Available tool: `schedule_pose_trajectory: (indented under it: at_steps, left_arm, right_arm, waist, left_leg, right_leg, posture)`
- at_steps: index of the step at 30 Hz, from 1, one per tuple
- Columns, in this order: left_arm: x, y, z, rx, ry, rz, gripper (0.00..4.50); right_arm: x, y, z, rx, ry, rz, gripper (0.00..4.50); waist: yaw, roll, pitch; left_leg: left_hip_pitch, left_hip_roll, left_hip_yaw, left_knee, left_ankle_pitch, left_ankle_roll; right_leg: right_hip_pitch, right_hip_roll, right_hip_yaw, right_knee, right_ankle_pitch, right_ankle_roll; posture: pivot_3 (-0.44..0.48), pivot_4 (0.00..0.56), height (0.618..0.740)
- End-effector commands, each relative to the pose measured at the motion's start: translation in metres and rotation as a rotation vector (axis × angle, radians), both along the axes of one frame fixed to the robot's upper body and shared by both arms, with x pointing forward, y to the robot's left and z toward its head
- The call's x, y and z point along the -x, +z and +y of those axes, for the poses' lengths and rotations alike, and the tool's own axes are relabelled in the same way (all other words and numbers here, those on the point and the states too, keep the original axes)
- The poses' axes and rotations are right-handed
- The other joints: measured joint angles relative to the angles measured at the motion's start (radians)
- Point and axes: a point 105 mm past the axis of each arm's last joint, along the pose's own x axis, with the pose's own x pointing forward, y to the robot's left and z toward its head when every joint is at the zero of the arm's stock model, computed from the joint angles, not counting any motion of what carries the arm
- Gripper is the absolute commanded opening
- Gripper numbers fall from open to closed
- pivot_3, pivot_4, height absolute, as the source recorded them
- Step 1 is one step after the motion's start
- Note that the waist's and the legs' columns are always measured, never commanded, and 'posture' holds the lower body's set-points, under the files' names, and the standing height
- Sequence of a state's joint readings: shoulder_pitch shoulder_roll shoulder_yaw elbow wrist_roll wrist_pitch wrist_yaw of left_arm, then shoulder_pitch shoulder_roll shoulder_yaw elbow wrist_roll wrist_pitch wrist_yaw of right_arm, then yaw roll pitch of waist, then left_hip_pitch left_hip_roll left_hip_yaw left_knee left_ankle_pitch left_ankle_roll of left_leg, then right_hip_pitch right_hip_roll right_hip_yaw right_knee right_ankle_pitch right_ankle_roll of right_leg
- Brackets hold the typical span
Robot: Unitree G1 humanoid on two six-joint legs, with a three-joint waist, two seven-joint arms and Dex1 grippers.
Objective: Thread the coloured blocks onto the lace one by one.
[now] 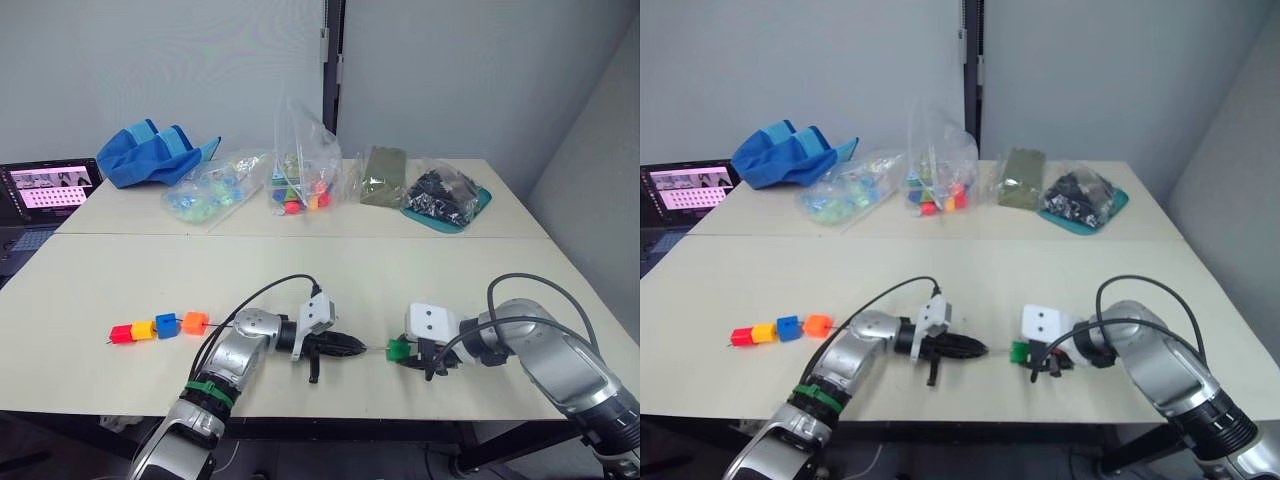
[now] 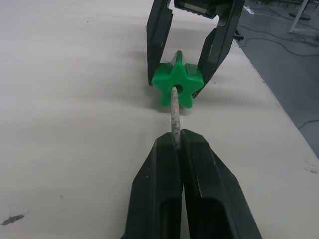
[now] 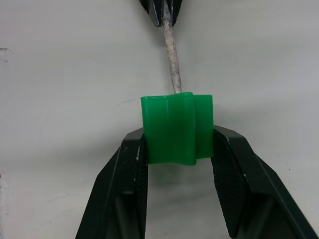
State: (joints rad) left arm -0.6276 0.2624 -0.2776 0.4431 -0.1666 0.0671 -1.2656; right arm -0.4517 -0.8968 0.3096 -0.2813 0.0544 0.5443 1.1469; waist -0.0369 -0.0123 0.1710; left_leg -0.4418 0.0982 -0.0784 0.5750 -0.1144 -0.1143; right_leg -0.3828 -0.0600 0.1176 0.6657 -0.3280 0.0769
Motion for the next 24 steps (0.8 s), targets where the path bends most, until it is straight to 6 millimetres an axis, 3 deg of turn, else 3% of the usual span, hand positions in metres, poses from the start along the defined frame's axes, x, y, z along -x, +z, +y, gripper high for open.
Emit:
schedule_pose_trajectory:
  at_steps: [1,12,24]
  left_arm:
    - [-0.003,0.007,-0.004,0.000,-0.013,-0.048,0.00]
    - [0.000,0.011,-0.021,0.022,-0.060,-0.063,0.00]
    - [-0.005,0.012,-0.002,-0.010,-0.039,-0.070,0.00]
  right_arm:
    - [0.000,0.007,0.001,0.000,0.019,-0.030,1.29]
    - [-0.003,0.010,0.002,-0.002,0.015,-0.039,1.29]
    - [-0.007,0.007,-0.011,0.040,-0.027,-0.037,1.29]
  waist:
    - [0.000,0.000,0.000]
    - [0.001,0.000,0.000]
    - [0.000,0.000,0.000]
  left_leg:
    - [0.000,0.000,0.000,0.000,0.000,0.000]
    - [0.000,0.000,0.000,0.000,0.000,0.000]
    - [0.000,0.000,0.000,0.000,0.000,0.000]
  right_leg:
    - [0.000,0.000,0.000,0.000,0.000,0.000]
    - [0.000,0.000,0.000,0.000,0.000,0.000]
    - [0.000,0.000,0.000,0.000,0.000,0.000]
  posture:
    - [0.000,0.150,0.740]
    - [0.000,0.150,0.740]
    - [0.000,0.150,0.740]
